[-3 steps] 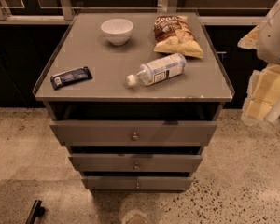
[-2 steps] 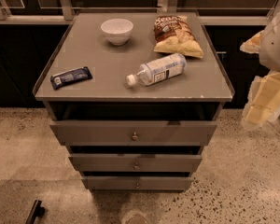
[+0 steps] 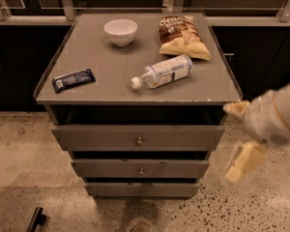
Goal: Open top drawer
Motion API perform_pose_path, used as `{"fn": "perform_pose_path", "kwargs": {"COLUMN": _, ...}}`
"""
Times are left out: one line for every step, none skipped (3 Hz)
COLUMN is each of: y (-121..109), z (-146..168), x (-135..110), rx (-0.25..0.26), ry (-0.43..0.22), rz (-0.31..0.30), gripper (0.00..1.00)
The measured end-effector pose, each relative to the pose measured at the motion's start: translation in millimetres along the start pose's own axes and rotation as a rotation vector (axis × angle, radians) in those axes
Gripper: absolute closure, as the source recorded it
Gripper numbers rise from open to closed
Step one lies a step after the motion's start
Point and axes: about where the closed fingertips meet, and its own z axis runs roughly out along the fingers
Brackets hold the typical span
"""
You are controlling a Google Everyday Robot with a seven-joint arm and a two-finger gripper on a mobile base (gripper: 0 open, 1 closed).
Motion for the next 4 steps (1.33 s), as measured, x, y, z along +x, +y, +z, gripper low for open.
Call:
{"fn": "perform_pose_path", "kwargs": {"y": 12.6, "z": 89.3, "x": 19.8, "rx": -0.080, "ry": -0.189, "rz": 0.093, "gripper": 0.00}}
{"fn": "perform_pose_path", "kwargs": {"y": -3.3, "z": 111.3, "x": 25.3, "rx": -0.054, "ry": -0.229, "rz": 0.128, "gripper": 0.19}}
{"fn": "perform_pose_path", "kwargs": {"y": -3.3, "z": 111.3, "x": 25.2, "rx": -0.054, "ry": -0.229, "rz": 0.127, "gripper": 0.43}}
{"fn": "perform_pose_path", "kwargs": {"y": -7.2, "z": 120.9, "x": 28.3, "rx": -0.015, "ry": -0.267, "rz": 0.142, "gripper": 0.66}}
